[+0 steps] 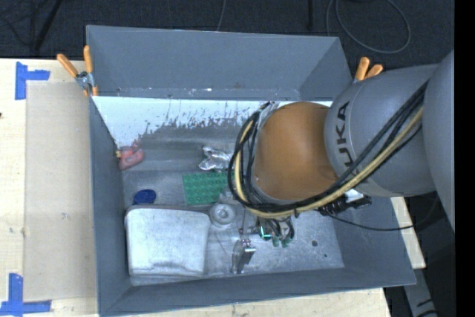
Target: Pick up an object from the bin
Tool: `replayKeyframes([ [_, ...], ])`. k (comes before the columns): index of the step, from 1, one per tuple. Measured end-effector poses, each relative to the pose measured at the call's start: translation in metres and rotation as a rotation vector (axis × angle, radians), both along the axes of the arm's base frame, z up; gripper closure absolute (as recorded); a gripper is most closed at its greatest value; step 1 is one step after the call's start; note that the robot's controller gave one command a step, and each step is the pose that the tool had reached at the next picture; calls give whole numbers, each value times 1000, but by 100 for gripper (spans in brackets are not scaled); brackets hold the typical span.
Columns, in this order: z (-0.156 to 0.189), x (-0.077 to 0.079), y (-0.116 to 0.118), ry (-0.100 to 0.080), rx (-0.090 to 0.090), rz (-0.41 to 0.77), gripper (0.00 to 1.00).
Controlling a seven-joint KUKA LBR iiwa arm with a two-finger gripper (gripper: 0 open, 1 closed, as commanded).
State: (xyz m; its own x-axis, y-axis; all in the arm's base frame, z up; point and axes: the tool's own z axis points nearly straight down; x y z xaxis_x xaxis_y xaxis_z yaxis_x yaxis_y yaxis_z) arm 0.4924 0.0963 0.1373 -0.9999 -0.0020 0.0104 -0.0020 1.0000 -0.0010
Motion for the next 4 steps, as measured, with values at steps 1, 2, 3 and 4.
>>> replayKeyframes([
  [1, -65, 87, -30, -15, 7, 35, 0],
  [2, -40, 118, -5, 18, -2, 23, 0],
  [3, -31, 117, -59, -3, -1, -62, 0],
  [4, -61, 122, -14, 8, -13, -383, 0],
])
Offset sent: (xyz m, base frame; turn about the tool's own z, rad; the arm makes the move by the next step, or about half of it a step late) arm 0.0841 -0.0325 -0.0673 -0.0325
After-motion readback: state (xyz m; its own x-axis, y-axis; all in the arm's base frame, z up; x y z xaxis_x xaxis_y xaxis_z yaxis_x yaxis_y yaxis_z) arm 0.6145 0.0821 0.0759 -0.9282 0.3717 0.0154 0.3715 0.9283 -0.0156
